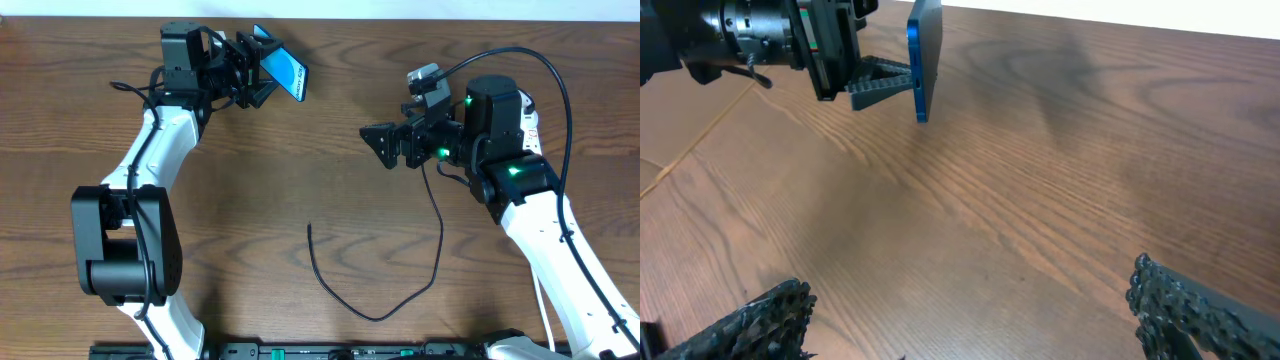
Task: Plug charger to phone and switch on socket
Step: 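Raise the right gripper and move it toward the held phone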
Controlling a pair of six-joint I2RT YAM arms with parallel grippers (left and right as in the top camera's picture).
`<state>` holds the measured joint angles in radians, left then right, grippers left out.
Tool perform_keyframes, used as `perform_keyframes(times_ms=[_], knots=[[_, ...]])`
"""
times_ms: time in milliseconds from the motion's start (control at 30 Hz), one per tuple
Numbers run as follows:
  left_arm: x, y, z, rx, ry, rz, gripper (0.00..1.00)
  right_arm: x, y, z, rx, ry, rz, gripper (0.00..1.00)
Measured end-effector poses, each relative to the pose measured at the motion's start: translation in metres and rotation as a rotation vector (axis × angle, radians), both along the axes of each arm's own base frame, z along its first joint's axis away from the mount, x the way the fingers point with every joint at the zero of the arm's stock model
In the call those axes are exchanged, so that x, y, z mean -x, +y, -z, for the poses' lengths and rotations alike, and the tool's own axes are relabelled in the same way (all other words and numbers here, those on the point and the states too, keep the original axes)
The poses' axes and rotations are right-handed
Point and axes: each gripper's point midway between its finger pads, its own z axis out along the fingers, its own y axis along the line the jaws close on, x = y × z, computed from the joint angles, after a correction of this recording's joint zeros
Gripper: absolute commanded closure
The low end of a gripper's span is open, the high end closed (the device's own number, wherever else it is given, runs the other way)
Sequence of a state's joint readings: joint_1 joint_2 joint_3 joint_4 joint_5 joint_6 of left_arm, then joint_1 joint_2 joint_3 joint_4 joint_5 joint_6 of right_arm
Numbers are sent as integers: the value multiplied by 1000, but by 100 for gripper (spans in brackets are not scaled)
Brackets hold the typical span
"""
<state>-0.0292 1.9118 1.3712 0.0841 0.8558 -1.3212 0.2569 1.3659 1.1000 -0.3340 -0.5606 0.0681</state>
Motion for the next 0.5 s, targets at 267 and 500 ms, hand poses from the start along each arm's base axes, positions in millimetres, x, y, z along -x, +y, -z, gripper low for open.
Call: perform_keyframes(times_ms=[267, 500], knots=[[0, -3, -1, 18, 18, -11, 93, 1, 4, 0, -18, 23, 11, 1], [1, -23, -9, 41, -1, 14, 93, 3, 13, 1, -16, 35, 29, 1]])
